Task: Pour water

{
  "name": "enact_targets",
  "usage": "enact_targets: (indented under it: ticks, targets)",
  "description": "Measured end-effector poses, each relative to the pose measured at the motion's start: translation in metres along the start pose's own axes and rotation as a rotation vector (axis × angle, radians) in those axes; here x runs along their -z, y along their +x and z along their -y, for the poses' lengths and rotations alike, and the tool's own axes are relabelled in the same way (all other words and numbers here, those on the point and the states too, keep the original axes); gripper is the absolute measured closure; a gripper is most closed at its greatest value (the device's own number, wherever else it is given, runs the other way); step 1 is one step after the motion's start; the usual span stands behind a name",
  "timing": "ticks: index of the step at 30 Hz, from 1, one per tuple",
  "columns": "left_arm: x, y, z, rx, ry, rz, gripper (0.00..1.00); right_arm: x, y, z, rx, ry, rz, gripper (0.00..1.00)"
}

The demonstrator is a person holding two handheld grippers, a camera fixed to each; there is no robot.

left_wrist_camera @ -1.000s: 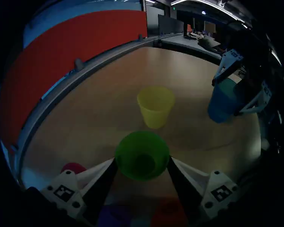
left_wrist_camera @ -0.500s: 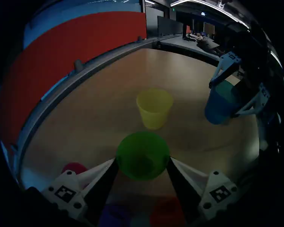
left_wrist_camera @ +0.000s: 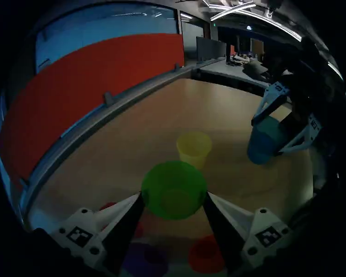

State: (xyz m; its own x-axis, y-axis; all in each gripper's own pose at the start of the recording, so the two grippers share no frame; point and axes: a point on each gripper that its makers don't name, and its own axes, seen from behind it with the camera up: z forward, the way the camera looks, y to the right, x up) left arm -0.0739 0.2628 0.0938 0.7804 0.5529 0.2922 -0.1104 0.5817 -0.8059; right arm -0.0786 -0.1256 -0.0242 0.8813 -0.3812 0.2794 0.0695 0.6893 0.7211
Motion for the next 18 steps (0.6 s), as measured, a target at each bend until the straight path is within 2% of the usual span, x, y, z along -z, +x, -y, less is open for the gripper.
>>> enact_targets:
  ticks: [8, 18]
  targets:
    - [0.034, 0.019, 0.009, -0.003, 0.055, -0.099, 0.14, 0.006, 0.015, 0.005, 0.003, -0.01, -0.033, 0.08]
    - [0.072, 0.042, 0.006, 0.037, 0.067, -0.208, 0.13, 0.016, 0.034, 0.011, 0.007, -0.02, -0.078, 0.08]
